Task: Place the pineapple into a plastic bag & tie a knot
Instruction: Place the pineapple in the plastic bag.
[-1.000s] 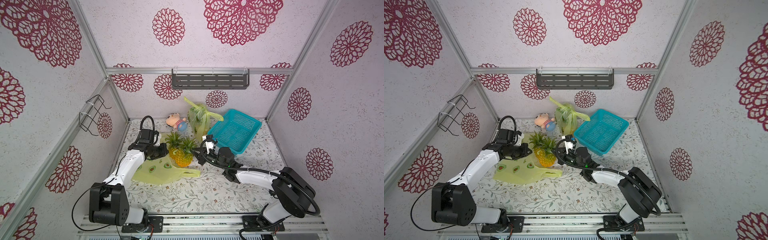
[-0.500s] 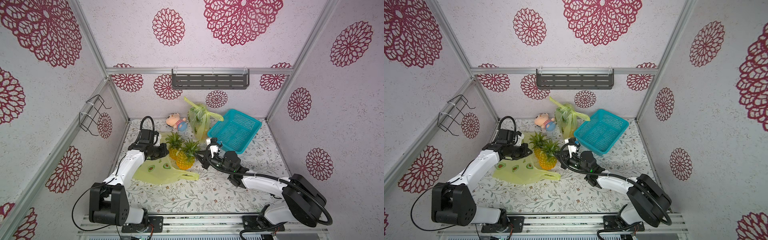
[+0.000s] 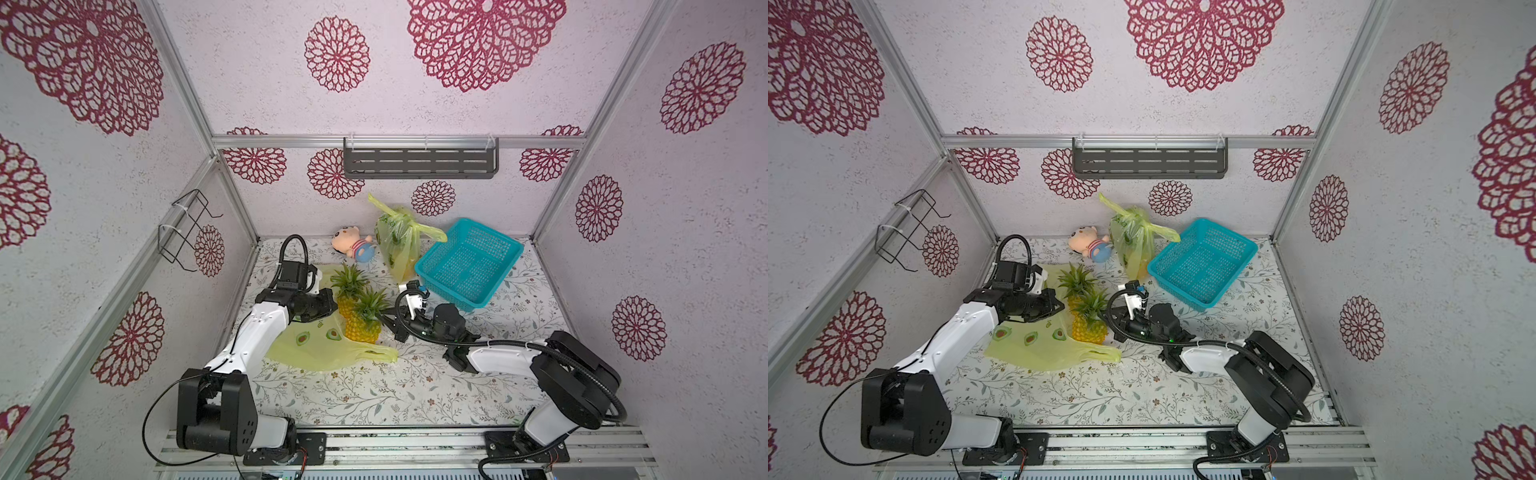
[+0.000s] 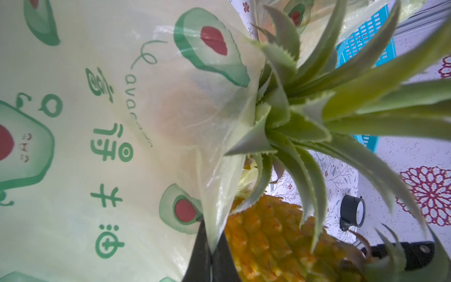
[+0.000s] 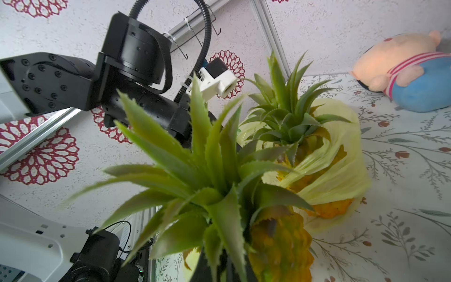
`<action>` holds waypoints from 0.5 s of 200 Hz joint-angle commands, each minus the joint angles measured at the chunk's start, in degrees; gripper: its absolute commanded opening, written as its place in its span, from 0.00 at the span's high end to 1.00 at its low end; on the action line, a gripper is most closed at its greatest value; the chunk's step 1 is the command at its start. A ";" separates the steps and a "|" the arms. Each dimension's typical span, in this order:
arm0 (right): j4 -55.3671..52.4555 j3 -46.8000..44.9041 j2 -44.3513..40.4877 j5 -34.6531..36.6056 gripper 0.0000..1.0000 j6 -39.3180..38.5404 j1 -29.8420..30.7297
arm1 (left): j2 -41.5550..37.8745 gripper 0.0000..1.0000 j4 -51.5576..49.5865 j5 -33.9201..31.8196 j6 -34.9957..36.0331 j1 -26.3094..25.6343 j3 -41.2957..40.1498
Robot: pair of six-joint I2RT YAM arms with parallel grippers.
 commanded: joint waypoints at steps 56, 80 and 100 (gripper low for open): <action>16.06 6.97 5.71 -2.39 1.00 1.47 0.55 | -2.38 1.00 -0.99 -0.98 -1.01 0.39 0.06; 14.16 7.85 7.37 -2.38 1.00 -0.57 0.97 | -1.94 1.00 -0.97 -0.55 -1.14 0.40 0.32; 14.09 8.67 8.44 -2.39 1.00 -1.46 1.34 | -1.76 1.00 -1.51 -0.35 -0.84 0.40 0.85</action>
